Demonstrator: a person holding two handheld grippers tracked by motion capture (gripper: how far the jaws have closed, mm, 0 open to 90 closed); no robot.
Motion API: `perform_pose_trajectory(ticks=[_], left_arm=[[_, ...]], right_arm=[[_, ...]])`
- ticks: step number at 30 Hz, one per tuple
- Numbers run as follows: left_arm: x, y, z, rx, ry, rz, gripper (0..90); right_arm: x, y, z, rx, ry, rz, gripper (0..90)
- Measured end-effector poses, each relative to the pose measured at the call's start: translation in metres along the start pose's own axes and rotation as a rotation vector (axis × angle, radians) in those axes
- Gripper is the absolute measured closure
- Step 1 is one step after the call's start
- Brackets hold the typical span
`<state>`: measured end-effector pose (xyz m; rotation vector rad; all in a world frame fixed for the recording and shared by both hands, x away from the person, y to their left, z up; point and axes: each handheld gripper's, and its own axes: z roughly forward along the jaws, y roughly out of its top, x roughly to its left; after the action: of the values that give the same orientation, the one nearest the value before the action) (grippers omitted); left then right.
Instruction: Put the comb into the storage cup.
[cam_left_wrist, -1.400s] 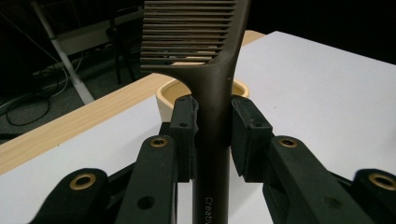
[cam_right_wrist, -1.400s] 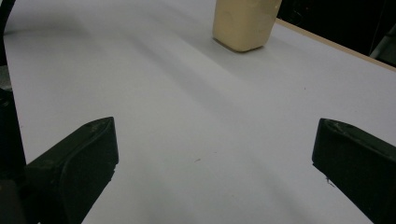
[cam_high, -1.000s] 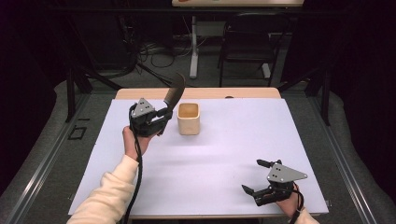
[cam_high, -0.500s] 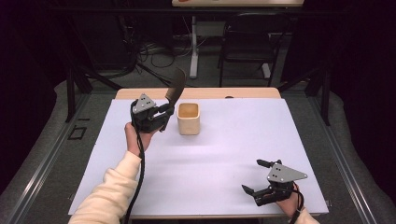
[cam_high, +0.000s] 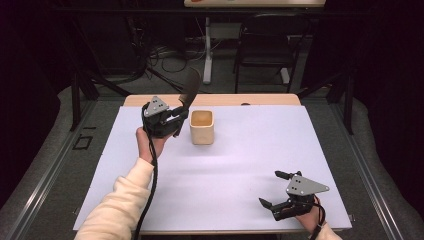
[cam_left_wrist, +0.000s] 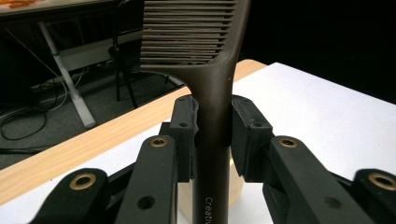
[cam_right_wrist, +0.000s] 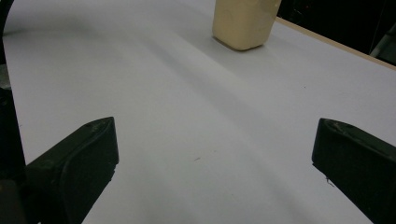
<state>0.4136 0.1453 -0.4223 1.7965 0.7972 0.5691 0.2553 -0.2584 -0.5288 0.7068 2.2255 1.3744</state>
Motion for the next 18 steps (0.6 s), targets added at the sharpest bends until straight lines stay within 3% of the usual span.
perform_pose_trajectory(ticks=[18], left_arm=[[0.0010,0.0098,0.0073,-0.019,0.005,-0.007,72.3]], right_arm=[[-0.0001,0.0000,0.0001,0.000,0.001,0.000,0.0]])
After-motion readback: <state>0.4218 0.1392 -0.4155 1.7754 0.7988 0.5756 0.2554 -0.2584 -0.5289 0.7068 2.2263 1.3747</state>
